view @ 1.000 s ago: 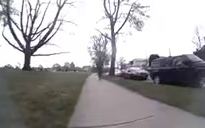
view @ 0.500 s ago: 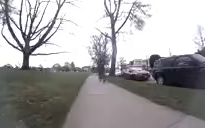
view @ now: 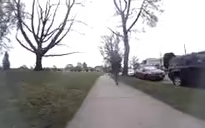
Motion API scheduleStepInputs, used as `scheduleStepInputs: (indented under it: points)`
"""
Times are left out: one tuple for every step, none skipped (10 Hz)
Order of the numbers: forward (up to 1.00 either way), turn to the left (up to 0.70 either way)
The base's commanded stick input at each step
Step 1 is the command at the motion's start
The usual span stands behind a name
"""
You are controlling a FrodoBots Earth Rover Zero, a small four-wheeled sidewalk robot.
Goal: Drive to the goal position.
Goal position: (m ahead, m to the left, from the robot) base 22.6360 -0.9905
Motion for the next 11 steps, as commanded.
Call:
scheduleStepInputs:
  points:
    - [0.70, 0.00]
    - [0.70, 0.00]
    - [0.70, 0.00]
    - [0.70, 0.00]
    - [0.70, 0.00]
    - [0.70, 0.00]
    - [0.70, 0.00]
    - [0.70, -0.15]
    - [0.70, -0.31]
    - [0.70, -0.07]
    - [0.70, 0.00]
